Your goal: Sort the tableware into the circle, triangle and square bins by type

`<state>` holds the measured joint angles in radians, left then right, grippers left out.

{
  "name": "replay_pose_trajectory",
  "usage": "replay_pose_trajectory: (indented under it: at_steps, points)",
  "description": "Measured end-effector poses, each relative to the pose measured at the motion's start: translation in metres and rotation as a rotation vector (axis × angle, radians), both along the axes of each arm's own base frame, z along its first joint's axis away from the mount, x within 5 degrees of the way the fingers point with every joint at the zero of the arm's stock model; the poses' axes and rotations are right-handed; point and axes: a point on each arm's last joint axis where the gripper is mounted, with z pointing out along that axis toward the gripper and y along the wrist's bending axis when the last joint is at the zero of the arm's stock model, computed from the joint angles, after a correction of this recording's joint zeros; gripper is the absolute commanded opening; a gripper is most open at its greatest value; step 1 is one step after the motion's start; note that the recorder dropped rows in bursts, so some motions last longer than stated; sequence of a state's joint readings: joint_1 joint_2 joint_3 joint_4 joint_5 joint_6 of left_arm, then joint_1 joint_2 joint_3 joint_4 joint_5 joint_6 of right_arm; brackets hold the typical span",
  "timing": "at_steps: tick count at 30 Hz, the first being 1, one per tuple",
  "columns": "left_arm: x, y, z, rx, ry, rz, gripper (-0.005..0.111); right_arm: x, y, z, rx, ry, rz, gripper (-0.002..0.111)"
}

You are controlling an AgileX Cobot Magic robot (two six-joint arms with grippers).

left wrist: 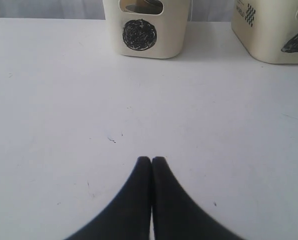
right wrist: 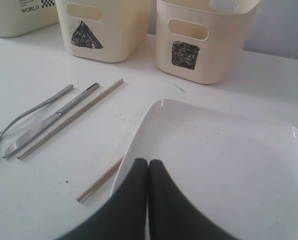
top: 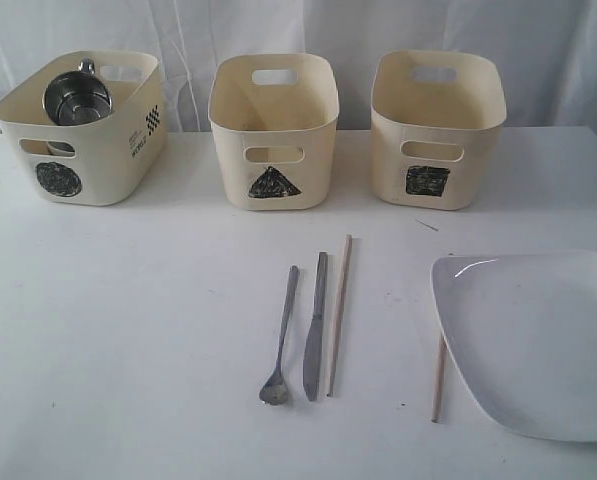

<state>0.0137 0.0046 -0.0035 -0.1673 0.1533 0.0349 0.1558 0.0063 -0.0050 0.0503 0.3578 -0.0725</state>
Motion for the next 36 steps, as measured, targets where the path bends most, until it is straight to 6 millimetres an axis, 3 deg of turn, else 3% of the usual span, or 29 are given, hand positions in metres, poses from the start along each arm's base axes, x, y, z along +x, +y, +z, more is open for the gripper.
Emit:
replay_pose_trajectory:
  at_steps: [18,23,28,33,36]
  points:
    - [0.000,0.000,0.000,0.002,-0.002,0.000,0.000,0.000,0.000,0.000,-0.002,0.000,0.000,0.000]
    - [0.000,0.000,0.000,0.002,-0.002,0.000,0.000,0.001,0.004,0.006,0.246,-0.018,-0.020,0.000]
    - [0.000,0.000,0.000,0.002,-0.002,0.000,0.000,-0.005,0.005,0.052,0.476,-0.155,-0.006,0.000]
    - [0.000,0.000,0.000,0.002,-0.004,0.001,0.000,-0.021,0.003,0.104,0.456,-0.308,0.044,0.000]
    - [0.000,0.000,0.000,0.002,-0.004,0.001,0.000,-0.027,0.002,0.120,0.443,-0.367,0.054,0.000]
